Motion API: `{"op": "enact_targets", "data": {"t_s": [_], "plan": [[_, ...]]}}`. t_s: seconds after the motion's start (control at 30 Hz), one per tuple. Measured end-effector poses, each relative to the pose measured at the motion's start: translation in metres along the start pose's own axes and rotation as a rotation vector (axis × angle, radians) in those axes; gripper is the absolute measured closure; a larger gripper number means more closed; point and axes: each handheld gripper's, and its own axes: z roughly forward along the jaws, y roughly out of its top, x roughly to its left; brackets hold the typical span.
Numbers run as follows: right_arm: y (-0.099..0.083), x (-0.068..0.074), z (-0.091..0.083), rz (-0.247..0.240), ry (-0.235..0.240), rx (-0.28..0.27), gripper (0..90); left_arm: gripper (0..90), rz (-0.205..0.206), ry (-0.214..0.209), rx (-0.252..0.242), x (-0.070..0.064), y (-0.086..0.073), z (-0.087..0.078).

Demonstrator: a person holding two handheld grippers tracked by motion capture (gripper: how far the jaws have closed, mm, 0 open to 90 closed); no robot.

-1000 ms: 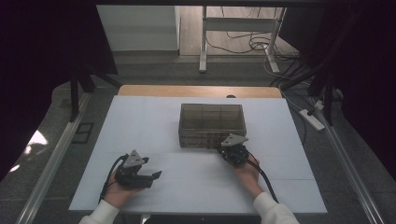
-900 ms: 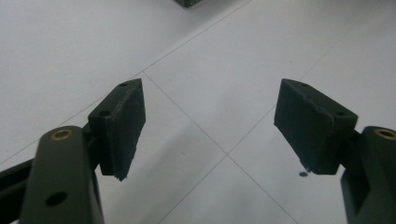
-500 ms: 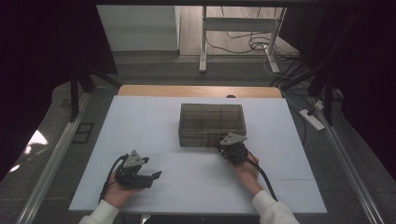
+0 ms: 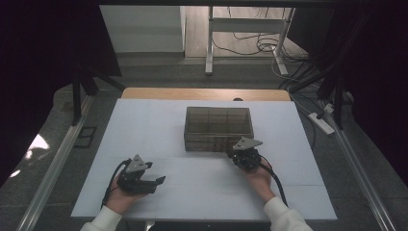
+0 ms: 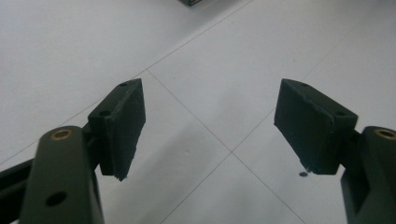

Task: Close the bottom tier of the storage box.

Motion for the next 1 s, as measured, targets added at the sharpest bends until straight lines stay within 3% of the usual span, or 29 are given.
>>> {"op": "enact_targets", "data": {"t_s": [0.2, 0.43, 0.57, 0.63, 0.77, 0.9, 1.0], "plan": [[-0.003, 0.001, -0.016, -0.016, 0.018, -0.025, 89.3, 25.4, -0.007, 0.005, -0.002, 0.000, 0.000, -0.001], [-0.011, -0.008, -0.038, 0.016, 0.050, -0.074, 89.0, 24.4, -0.018, 0.014, -0.003, 0.002, -0.001, -0.001], [-0.017, -0.014, -0.048, 0.044, 0.065, -0.097, 82.5, 23.4, -0.028, 0.017, -0.001, 0.004, -0.002, -0.001], [-0.021, -0.015, -0.054, 0.038, 0.083, -0.097, 74.6, 23.2, -0.032, 0.015, 0.000, 0.005, -0.002, -0.001], [-0.031, -0.016, -0.068, 0.040, 0.054, -0.115, 48.4, 22.6, -0.036, 0.014, 0.001, 0.005, -0.002, -0.001], [-0.040, -0.019, -0.083, 0.076, 0.027, -0.145, 38.2, 22.2, -0.040, 0.013, 0.000, 0.005, -0.002, -0.001], [-0.047, -0.022, -0.093, 0.082, 0.010, -0.162, 36.2, 22.0, -0.044, 0.013, 0.000, 0.005, -0.002, -0.001]]}}
